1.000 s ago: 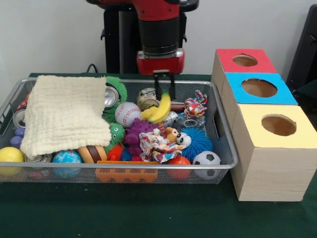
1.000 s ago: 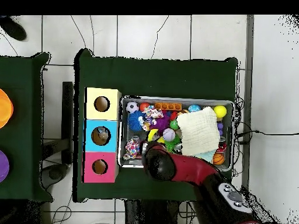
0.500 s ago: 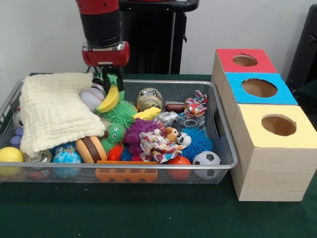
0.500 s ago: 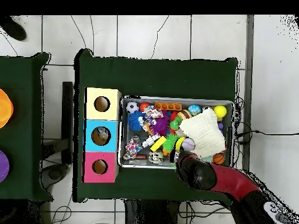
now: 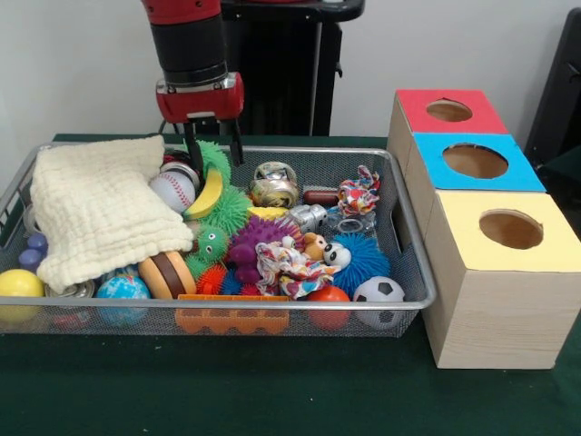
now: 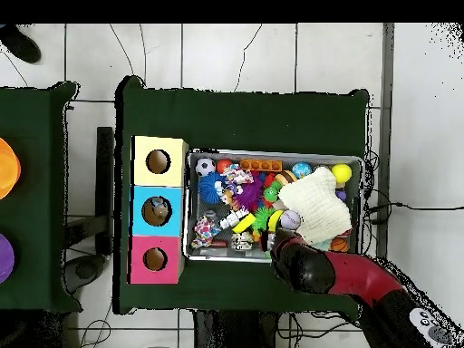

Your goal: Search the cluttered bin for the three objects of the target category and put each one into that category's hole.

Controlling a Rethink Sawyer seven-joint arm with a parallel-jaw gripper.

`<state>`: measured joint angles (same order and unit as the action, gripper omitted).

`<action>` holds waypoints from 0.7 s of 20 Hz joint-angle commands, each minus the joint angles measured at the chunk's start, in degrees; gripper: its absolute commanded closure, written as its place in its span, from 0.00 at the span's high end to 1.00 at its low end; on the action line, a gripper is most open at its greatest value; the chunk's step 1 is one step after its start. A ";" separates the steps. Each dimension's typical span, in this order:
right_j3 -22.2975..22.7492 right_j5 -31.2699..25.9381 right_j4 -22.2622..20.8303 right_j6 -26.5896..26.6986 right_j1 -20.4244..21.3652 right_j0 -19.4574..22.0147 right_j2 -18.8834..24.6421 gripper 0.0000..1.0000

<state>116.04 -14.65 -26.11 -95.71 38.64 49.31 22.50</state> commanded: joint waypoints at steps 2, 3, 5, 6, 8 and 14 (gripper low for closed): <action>-1.07 -7.12 -4.78 5.98 0.00 0.26 4.16 1.00; -0.74 -6.41 -5.16 5.70 0.08 0.38 4.32 1.00; -0.78 -6.60 -5.24 5.40 -0.55 0.58 4.40 1.00; -0.76 -6.36 -5.42 5.12 -0.83 0.54 4.33 1.00; -0.06 -5.16 -5.58 3.76 -1.42 -0.13 4.15 1.00; 5.48 2.80 -5.64 -5.07 -1.55 -5.21 0.92 1.00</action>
<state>116.62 -15.04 -28.37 -95.71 38.68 48.02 23.26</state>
